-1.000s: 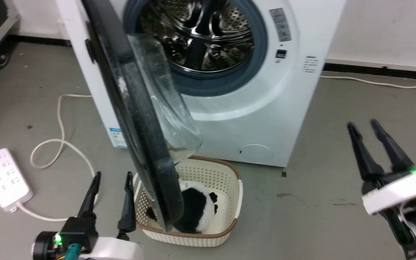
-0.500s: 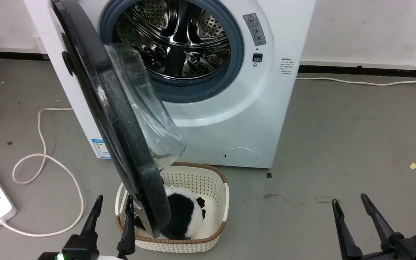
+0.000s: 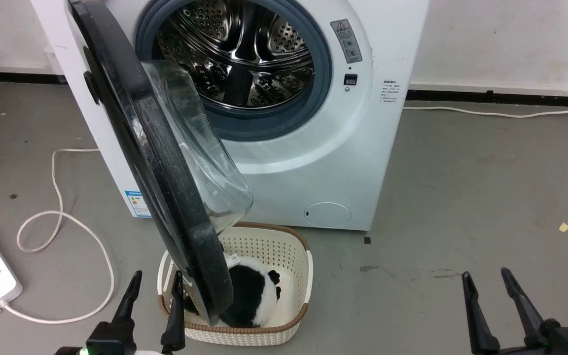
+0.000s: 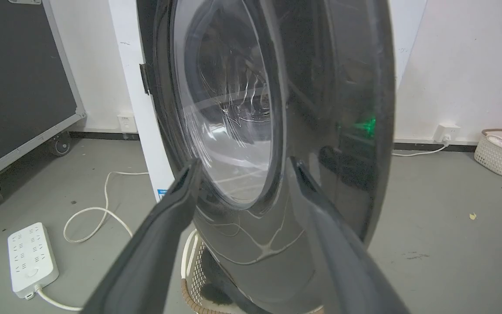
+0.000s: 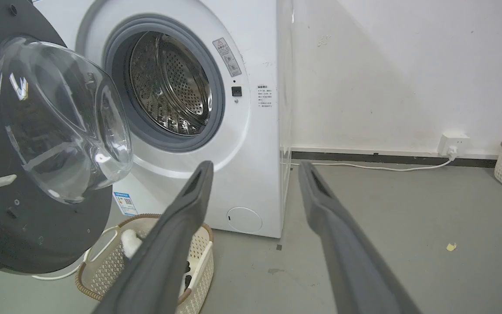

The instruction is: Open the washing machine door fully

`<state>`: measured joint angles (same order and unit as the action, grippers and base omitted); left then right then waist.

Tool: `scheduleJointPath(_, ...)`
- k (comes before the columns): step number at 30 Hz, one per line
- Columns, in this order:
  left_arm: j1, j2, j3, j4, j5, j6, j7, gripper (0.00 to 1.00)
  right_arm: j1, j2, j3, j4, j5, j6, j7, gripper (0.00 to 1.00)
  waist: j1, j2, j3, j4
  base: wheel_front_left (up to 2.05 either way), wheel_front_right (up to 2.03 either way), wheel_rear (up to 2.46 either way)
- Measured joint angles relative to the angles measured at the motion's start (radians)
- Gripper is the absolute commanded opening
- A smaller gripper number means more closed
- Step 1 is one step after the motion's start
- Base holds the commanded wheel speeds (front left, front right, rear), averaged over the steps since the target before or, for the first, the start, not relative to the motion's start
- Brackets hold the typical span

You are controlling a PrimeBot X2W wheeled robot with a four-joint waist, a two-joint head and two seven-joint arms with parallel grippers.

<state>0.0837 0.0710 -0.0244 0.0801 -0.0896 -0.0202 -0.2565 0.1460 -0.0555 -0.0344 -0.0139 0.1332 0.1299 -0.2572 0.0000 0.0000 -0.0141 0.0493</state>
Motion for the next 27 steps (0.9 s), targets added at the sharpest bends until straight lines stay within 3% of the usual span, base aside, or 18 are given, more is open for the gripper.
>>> scheduleJointPath(1, 0.000, 0.000, 0.000, -0.002, 0.000, -0.001, 0.000, 0.00, 0.000, 0.000, 0.000, 0.000, 0.000, 0.000, 0.000, 1.00, 0.0000, 0.0000, 0.000, 0.001, 0.00, 0.00, 0.00)
scheduleJointPath(9, -0.001, -0.001, 0.014, -0.068, 0.014, 0.002, 0.000, 0.00, 0.000, 0.000, 0.006, 0.002, 0.009, 0.000, 0.000, 1.00, 0.0000, 0.0000, -0.001, 0.008, 0.00, 0.00, 0.00)
scheduleJointPath(16, -0.034, -0.011, 0.117, -0.254, -0.014, 0.064, 0.000, 0.00, -0.001, 0.001, 0.018, 0.007, 0.019, 0.000, 0.000, 1.00, 0.0000, 0.0000, -0.010, 0.017, 0.00, 0.00, 0.00)
scheduleJointPath(27, -0.176, -0.017, 0.186, -0.546, -0.019, 0.047, 0.000, 0.00, -0.003, 0.001, 0.027, 0.007, 0.019, 0.000, 0.000, 1.00, 0.0000, 0.0000, -0.018, 0.016, 0.00, 0.00, 0.00)
